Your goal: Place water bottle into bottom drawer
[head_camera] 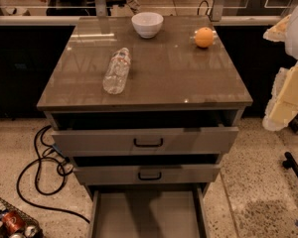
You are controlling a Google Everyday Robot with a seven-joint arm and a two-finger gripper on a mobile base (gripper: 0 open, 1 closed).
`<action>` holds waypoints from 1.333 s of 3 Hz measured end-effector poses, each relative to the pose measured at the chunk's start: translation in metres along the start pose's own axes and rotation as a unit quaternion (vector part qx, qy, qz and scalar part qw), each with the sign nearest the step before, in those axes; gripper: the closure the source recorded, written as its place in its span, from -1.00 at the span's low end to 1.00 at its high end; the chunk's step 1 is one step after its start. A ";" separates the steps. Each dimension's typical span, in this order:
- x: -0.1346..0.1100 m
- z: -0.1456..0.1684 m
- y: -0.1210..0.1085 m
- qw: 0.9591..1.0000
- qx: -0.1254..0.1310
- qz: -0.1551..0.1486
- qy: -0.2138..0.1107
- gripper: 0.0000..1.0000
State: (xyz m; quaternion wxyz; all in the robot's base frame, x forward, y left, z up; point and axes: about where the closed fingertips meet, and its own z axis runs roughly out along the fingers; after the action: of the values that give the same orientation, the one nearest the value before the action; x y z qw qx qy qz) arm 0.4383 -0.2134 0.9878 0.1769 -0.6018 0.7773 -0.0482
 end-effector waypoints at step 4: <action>-0.049 0.027 -0.114 0.962 0.027 0.189 -0.193 -1.00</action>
Offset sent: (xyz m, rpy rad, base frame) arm 0.0814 -0.0038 0.0257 0.1894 -0.1911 -0.1284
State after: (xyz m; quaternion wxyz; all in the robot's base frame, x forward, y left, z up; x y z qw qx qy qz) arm 0.5622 -0.1939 1.0060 0.3454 -0.4366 0.8266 0.0820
